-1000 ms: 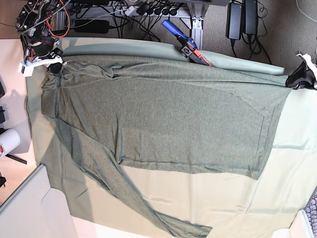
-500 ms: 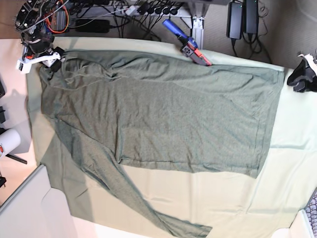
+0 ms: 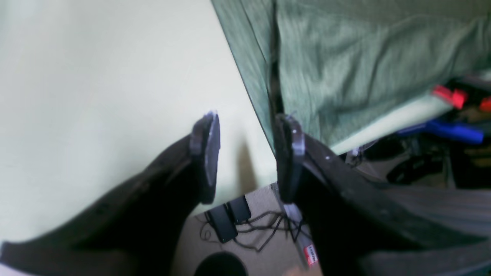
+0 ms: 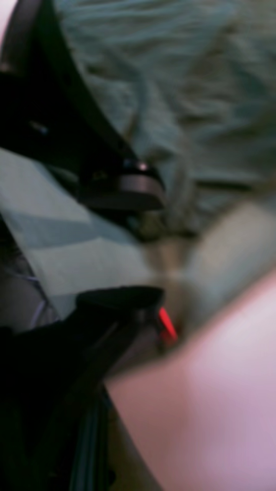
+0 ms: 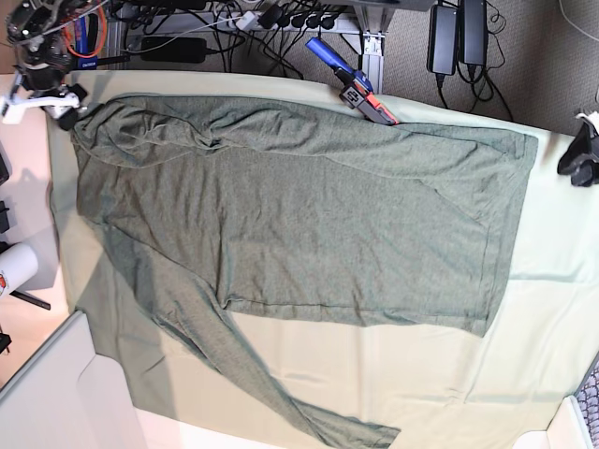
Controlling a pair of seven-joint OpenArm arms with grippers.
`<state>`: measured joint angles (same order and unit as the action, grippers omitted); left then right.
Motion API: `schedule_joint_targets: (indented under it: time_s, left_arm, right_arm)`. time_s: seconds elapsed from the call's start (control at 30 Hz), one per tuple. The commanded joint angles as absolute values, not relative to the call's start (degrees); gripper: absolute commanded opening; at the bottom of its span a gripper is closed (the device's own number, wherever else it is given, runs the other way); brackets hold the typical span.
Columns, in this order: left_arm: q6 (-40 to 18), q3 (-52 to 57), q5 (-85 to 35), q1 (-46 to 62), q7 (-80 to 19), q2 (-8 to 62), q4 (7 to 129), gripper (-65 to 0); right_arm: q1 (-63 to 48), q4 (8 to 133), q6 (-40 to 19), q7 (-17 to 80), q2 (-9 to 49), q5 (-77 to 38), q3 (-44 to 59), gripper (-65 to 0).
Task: Fold the T-shirt properly
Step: 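Release the shirt and move both grippers to the shirt's side seams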
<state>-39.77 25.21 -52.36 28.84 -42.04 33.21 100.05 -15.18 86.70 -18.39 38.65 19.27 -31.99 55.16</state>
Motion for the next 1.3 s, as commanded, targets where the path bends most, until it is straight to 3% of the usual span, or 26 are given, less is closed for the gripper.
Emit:
schedule_joint_targets:
  time_s: [0.0, 0.3, 0.63, 0.8, 1.03, 1.27]
  left_arm:
    - [-40.0, 26.6, -53.9, 28.4, -40.9, 34.3, 100.8, -38.0]
    - [-40.0, 27.8, -54.8, 27.1, -40.8, 34.6, 100.9, -38.0]
    - [-39.5, 22.6, -46.9, 15.7, -38.3, 36.1, 97.3, -38.0]
    - [-37.0, 14.2, -42.9, 0.1, -34.4, 36.3, 84.8, -38.0]
    - [-36.2, 3.2, -38.8, -22.8, -29.3, 31.8, 57.5, -38.0]
    - [-36.2, -4.1, -36.2, -33.8, -23.8, 26.5, 38.0, -38.0]
  right_arm:
    - [-14.5, 87.9, -18.2, 36.8, 21.2, -33.0, 56.1, -33.3]
    - [-4.3, 87.7, -18.2, 36.2, 24.1, -32.6, 54.3, -33.3]
    - [9.3, 78.2, -18.2, 30.8, 24.1, -25.2, 37.6, -33.3]
    - [18.5, 68.9, -18.2, 27.3, 24.1, -19.7, 32.5, -33.3]
    - [27.8, 53.0, -18.2, 22.2, 24.1, -14.7, 30.2, -33.3]
    - [32.1, 41.9, -18.2, 16.3, 24.1, -11.0, 30.2, -33.3]
